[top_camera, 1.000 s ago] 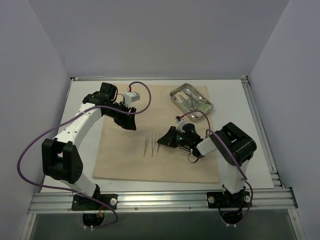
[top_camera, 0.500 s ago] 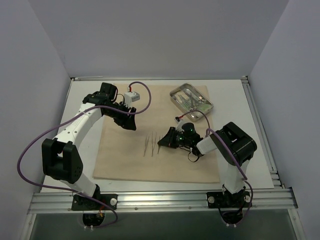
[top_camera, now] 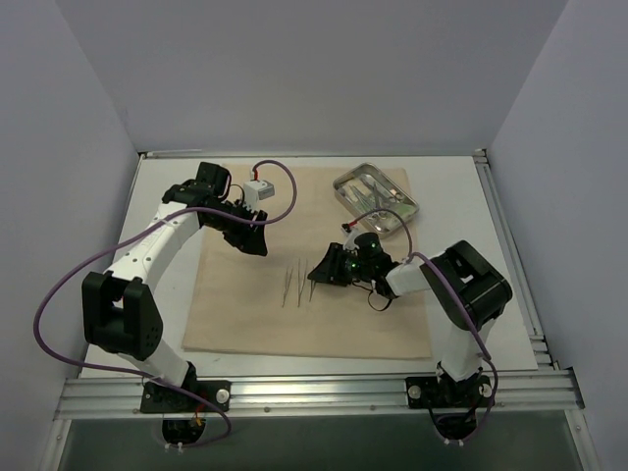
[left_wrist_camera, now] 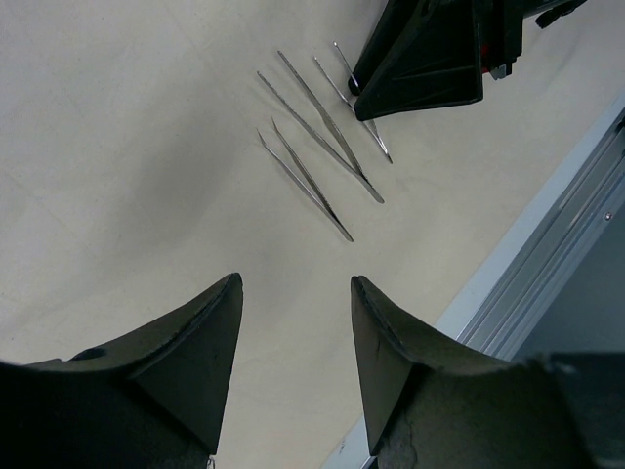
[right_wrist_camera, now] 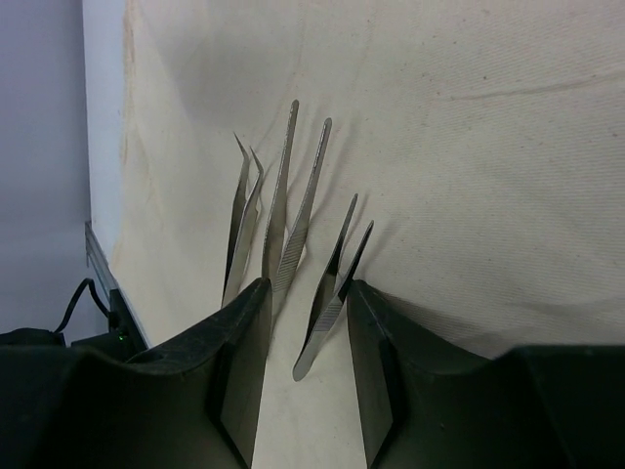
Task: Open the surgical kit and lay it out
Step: Place the medical item in the surgical kit, then pick up the medical item from the container.
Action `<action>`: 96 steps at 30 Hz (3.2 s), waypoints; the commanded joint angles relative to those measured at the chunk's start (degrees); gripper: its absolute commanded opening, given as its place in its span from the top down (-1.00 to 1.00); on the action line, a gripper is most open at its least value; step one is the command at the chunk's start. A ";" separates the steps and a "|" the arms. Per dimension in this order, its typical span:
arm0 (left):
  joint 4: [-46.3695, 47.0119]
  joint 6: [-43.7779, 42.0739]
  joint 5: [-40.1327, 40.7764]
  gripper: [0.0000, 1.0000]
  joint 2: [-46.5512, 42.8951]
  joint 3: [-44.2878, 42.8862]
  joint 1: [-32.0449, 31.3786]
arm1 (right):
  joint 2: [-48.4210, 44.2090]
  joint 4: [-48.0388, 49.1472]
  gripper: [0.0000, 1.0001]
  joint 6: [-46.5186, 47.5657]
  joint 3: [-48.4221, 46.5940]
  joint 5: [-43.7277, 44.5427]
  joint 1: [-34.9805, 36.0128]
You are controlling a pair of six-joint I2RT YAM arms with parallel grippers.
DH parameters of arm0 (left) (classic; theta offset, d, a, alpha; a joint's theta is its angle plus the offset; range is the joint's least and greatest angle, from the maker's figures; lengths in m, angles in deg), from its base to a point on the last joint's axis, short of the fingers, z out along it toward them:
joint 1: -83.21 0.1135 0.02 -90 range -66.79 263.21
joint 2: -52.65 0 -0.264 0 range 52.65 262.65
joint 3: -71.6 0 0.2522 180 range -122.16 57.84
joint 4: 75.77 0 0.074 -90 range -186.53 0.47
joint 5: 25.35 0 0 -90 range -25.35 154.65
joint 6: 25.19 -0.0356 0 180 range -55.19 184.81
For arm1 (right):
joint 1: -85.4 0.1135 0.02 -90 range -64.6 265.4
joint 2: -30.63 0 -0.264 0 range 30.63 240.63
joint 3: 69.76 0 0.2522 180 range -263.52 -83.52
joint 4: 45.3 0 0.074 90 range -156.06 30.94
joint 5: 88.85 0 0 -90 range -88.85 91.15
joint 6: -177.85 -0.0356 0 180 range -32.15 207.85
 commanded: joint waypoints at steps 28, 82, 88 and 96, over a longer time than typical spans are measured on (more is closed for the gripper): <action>5.75 1.56 4.05 -0.15 0.43 -0.45 7.17 | -19.21 -57.21 0.21 24.18 -27.44 32.04 -3.50; 6.64 1.91 8.88 -0.21 8.43 -1.24 17.37 | 26.94 -60.58 1.00 44.86 -72.38 25.64 -20.47; 6.46 1.91 8.44 -0.20 8.26 -1.33 17.46 | 22.63 -54.69 1.00 47.05 -69.57 26.78 -19.68; 6.20 1.74 7.91 -0.21 7.82 -1.33 17.64 | 19.81 -47.32 1.00 48.37 -66.32 28.97 -18.89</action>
